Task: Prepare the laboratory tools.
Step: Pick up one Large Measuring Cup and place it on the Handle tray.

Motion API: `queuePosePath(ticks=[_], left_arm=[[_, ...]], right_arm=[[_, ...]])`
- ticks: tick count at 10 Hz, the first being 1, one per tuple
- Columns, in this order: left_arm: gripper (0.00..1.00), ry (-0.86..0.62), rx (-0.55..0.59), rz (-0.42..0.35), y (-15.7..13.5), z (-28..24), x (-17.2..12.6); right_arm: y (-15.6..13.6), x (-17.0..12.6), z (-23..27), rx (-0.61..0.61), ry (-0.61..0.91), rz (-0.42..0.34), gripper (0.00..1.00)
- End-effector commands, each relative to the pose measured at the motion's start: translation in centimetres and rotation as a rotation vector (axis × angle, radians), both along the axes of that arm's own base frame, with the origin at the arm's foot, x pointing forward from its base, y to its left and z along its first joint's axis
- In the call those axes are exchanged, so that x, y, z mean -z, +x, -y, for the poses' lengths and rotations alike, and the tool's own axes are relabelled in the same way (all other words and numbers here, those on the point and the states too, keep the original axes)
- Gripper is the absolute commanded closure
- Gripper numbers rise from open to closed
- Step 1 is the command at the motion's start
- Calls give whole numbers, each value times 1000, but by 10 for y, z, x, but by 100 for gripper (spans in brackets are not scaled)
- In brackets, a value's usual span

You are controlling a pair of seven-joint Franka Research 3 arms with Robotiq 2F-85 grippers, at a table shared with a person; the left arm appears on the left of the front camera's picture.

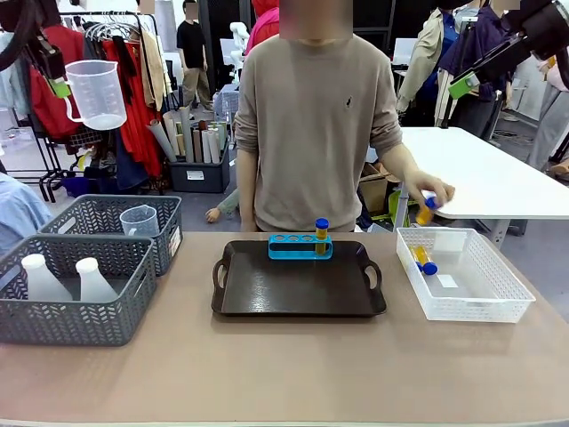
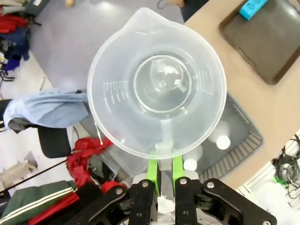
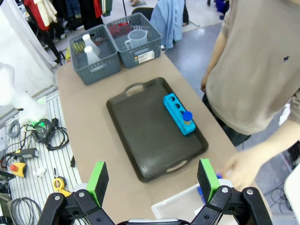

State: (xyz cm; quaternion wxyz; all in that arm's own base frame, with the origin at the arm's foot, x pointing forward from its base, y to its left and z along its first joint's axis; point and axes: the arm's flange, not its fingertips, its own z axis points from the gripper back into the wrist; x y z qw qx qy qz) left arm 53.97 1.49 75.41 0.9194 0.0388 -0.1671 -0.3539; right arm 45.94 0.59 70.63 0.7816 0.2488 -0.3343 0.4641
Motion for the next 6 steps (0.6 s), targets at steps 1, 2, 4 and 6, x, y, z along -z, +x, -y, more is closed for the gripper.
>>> queuePosePath(ticks=[1, 2, 4, 6], left_arm=[[100, -1, -42, 10, 5, 1, 8], [100, -1, -42, 10, 5, 1, 8], [100, -4, -16, -3, 4, 0, 6], [100, 19, 233, 22, -6, 26, -20]], right_arm=[[0, -3, -1, -5, 1, 5, 0], [0, -3, -1, -5, 1, 5, 0], [0, -3, -1, -5, 1, 5, 0], [0, -3, -1, -5, 1, 5, 0]])
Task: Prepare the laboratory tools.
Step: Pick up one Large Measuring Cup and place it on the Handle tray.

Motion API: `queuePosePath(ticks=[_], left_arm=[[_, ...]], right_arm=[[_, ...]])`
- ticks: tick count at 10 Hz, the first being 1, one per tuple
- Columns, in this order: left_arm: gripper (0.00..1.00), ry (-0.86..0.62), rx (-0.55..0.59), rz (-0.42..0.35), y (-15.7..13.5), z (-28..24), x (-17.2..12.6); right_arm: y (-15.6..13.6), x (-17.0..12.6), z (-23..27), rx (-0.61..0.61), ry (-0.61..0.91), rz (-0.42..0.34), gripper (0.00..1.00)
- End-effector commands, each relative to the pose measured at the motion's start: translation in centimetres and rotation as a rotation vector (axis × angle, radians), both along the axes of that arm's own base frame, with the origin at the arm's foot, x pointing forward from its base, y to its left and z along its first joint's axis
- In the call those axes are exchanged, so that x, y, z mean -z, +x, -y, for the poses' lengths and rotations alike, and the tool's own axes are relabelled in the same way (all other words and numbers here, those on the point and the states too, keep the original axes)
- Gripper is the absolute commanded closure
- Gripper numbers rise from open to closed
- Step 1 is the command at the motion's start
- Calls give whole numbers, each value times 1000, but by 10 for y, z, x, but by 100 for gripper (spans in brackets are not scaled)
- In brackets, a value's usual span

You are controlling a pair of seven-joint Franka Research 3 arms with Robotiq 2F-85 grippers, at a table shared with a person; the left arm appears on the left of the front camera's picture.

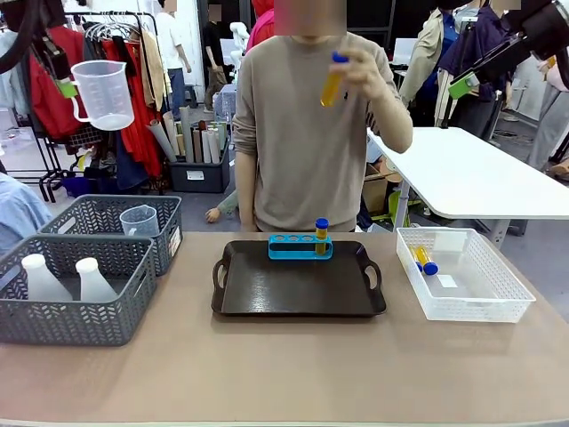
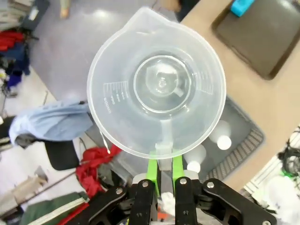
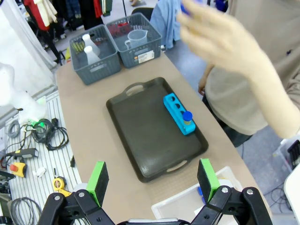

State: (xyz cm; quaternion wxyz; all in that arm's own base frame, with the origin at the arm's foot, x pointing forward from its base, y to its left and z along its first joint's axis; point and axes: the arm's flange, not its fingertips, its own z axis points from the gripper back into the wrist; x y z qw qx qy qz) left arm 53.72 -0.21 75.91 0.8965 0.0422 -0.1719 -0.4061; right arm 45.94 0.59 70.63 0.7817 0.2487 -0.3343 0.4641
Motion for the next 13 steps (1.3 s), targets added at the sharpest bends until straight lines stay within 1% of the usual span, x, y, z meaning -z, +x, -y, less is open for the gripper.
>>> queuePosePath(ticks=[1, 2, 3, 4, 5, 6, 7, 9, 11, 13], left_arm=[[100, 15, 207, -3, -11, 19, -33], [100, 16, 260, -9, -15, 29, -43], [100, 16, 324, 8, -19, 46, -49], [100, 12, 391, 2, -24, 60, -55], [100, 6, 468, 0, -20, 75, -49], [100, 17, 530, -24, -22, 92, -45], [100, 16, 580, -38, -24, 107, -37], [100, 31, 640, -60, -25, 139, -9], [100, -2, 685, -75, -23, 170, 20], [100, -18, 750, -114, -22, 201, 53]], right_arm=[[0, -3, -1, -5, 1, 5, 0], [0, -3, -1, -5, 1, 5, 0], [0, -3, -1, -5, 1, 5, 0], [0, -3, -1, -5, 1, 5, 0], [0, -3, -1, -5, 1, 5, 0], [0, -3, -1, -5, 1, 5, 0], [0, -3, -1, -5, 1, 5, 0], [0, -3, -1, -5, 1, 5, 0], [0, -3, -1, -5, 1, 5, 0], [0, -3, -1, -5, 1, 5, 0]])
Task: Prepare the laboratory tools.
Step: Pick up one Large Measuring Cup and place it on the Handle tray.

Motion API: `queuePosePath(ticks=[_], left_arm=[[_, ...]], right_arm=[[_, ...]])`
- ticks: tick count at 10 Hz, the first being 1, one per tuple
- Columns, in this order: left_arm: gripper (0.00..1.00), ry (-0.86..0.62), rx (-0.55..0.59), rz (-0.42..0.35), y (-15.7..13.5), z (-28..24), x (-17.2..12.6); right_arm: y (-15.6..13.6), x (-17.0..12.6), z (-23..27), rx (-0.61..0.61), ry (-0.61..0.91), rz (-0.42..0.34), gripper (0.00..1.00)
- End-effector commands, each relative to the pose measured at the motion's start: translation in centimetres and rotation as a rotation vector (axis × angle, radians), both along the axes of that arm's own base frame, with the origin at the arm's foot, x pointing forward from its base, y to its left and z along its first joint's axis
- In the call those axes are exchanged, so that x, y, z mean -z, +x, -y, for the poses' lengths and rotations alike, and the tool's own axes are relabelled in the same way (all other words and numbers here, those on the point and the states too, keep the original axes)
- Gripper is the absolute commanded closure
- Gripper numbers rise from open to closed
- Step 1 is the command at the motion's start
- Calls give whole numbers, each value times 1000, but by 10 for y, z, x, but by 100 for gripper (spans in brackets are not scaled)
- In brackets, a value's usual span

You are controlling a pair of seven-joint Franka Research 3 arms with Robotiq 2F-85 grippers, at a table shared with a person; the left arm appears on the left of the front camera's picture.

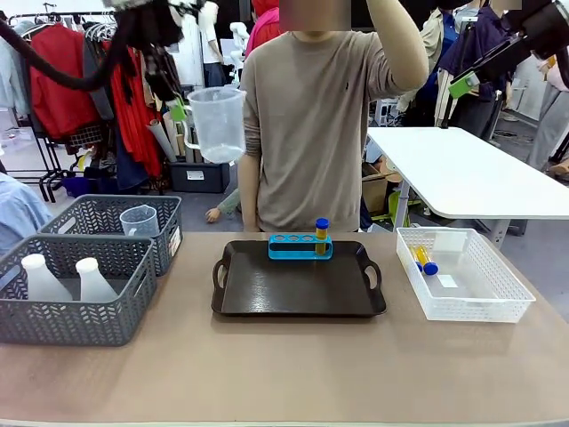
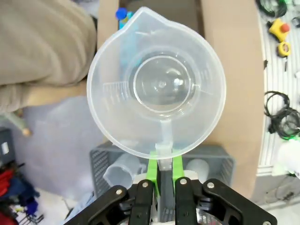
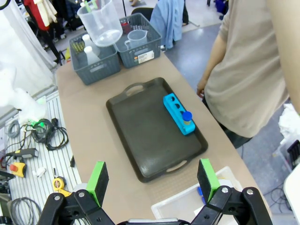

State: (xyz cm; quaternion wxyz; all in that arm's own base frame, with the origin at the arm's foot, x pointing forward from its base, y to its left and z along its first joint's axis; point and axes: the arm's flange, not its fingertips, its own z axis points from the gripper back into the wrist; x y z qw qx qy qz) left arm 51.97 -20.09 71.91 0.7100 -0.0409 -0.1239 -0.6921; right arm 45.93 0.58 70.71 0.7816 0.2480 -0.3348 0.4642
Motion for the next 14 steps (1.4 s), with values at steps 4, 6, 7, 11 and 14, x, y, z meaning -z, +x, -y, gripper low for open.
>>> queuePosePath(ticks=[4, 6, 7, 11, 14], left_arm=[[100, -3, 128, -57, -10, 46, 67], [100, 5, 127, -82, -10, 42, 72], [100, 5, 120, -78, -11, 38, 69], [100, 16, 88, -88, -6, 36, 66], [100, 16, 88, -88, -6, 36, 66]], right_arm=[[0, -2, -1, -5, 2, 3, 0], [0, -2, -1, -5, 2, 3, 0], [0, -2, -1, -5, 2, 3, 0], [0, -2, -1, -5, 2, 3, 0], [0, -2, -1, -5, 2, 3, 0]])
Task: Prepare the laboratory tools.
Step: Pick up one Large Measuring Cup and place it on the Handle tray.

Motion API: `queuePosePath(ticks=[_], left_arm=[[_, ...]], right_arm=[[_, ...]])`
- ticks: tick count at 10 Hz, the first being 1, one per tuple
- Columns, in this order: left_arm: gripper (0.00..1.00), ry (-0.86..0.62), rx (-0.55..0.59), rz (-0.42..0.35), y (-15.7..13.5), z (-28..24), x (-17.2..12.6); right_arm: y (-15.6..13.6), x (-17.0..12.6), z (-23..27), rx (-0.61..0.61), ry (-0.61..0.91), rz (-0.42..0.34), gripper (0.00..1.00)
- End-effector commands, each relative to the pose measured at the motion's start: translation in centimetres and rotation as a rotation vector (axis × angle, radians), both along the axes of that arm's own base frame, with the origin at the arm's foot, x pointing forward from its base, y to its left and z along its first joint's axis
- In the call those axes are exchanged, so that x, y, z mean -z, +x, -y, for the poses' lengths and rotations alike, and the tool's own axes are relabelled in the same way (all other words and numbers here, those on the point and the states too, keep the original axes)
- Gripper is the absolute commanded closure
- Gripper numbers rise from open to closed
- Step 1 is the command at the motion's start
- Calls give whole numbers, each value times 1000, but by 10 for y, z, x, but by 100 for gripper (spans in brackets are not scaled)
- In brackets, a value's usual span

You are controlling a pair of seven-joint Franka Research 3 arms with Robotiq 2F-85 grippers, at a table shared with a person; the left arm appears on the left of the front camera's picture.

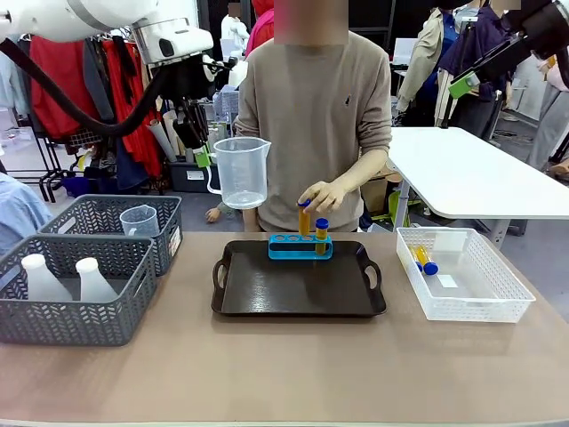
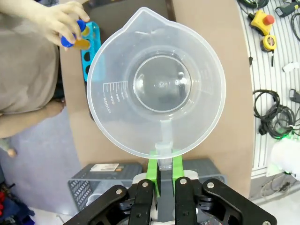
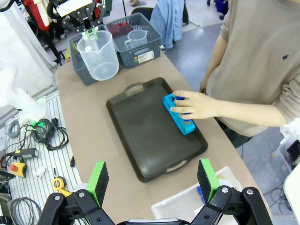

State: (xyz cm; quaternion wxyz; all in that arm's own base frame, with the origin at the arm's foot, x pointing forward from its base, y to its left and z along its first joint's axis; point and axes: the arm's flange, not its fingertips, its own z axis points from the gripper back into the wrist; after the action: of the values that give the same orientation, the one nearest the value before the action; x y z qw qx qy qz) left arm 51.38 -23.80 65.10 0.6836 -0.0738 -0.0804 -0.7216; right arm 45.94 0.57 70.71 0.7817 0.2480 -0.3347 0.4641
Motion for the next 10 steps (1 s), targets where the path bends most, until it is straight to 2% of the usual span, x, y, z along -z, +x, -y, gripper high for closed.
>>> queuePosePath(ticks=[1, 2, 4, 6, 10], left_arm=[[100, -3, -3, 11, 0, -1, -2], [100, 0, 0, 0, 0, 0, 0], [100, -34, 119, 52, 0, 29, 13], [100, -53, 162, 105, 10, 60, 32], [100, 2, 215, 97, 35, 121, 83]], right_arm=[[0, -2, -1, -5, 2, 3, 0], [0, -2, -1, -5, 2, 3, 0], [0, -2, -1, -5, 2, 3, 0], [0, -2, -1, -5, 2, 3, 0], [0, -2, -1, -5, 2, 3, 0]])
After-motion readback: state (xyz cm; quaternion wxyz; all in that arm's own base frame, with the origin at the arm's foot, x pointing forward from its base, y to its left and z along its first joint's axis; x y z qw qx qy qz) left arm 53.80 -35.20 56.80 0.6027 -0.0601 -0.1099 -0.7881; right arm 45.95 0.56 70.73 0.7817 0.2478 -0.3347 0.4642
